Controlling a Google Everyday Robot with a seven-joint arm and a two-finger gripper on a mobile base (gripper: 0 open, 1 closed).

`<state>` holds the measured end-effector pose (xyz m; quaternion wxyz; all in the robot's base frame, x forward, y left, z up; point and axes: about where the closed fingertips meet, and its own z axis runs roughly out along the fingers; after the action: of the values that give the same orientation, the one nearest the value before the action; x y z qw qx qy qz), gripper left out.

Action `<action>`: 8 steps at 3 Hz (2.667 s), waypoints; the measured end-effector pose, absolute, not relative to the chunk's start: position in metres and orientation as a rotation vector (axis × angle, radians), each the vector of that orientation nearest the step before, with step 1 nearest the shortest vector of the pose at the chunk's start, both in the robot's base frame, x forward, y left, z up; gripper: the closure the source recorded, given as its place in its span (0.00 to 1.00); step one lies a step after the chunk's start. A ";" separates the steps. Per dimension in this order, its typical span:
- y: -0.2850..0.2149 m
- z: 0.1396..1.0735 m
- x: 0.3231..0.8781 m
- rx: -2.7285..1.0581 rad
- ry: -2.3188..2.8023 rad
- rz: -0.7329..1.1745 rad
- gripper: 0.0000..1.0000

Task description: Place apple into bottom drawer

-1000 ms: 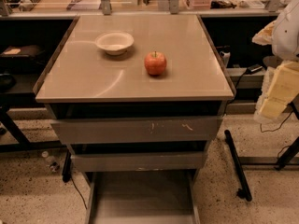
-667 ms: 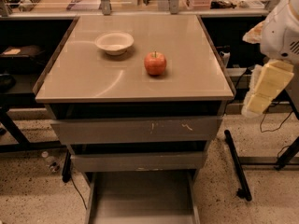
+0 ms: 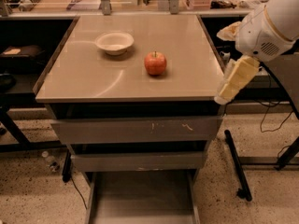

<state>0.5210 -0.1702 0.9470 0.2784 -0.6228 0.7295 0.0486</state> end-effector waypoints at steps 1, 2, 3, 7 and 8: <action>-0.149 0.930 0.552 -1.633 1.885 0.262 0.00; -0.149 0.930 0.552 -1.633 1.885 0.262 0.00; -0.133 0.915 0.565 -1.613 1.856 0.311 0.00; -0.066 0.869 0.663 -1.348 1.804 0.499 0.00; -0.055 0.856 0.681 -1.298 1.813 0.554 0.00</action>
Offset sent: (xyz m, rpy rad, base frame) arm 0.0261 0.0181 -0.0119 0.0973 -0.0017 0.0334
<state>0.6812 -0.0550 0.8559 0.4098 -0.5153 0.7198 0.2199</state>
